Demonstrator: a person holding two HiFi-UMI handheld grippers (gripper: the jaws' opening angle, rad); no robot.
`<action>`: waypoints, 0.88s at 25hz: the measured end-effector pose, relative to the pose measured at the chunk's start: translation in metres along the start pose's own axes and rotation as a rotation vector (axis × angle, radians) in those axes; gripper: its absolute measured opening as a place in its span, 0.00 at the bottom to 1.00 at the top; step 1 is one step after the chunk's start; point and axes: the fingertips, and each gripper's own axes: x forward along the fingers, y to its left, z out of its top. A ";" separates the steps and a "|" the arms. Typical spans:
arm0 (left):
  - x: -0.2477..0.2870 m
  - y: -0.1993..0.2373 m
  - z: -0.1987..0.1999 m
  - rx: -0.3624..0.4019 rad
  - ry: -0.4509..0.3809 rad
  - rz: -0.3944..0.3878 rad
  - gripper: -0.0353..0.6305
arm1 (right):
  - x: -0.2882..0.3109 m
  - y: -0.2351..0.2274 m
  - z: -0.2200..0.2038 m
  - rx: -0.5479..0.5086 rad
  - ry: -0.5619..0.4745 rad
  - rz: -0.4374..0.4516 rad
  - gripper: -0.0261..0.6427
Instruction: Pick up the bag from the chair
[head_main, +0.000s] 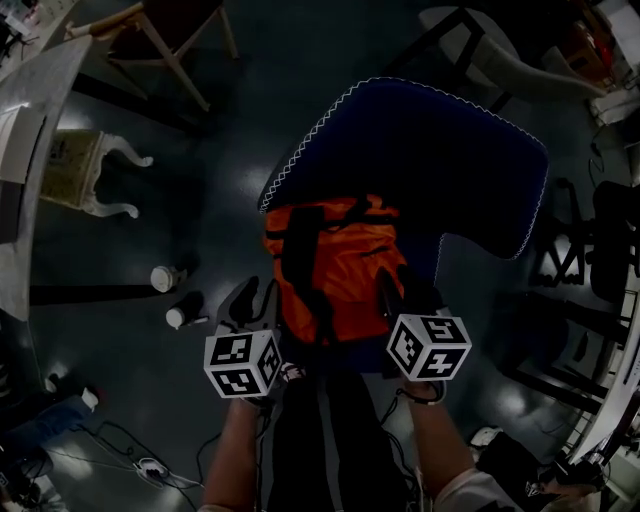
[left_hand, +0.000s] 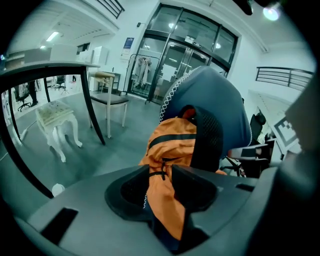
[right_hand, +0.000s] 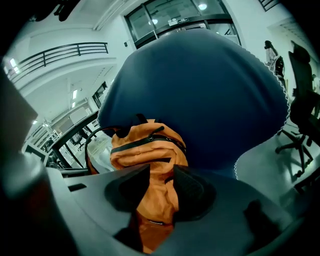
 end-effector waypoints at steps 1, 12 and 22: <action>0.003 0.001 0.001 -0.005 -0.004 -0.008 0.29 | 0.003 -0.001 0.001 -0.004 0.002 0.001 0.26; 0.036 0.006 0.006 0.017 -0.004 -0.032 0.39 | 0.026 -0.013 0.008 -0.083 0.003 -0.030 0.34; 0.062 0.010 0.007 0.072 0.015 -0.064 0.41 | 0.048 -0.020 0.009 -0.178 0.042 -0.034 0.36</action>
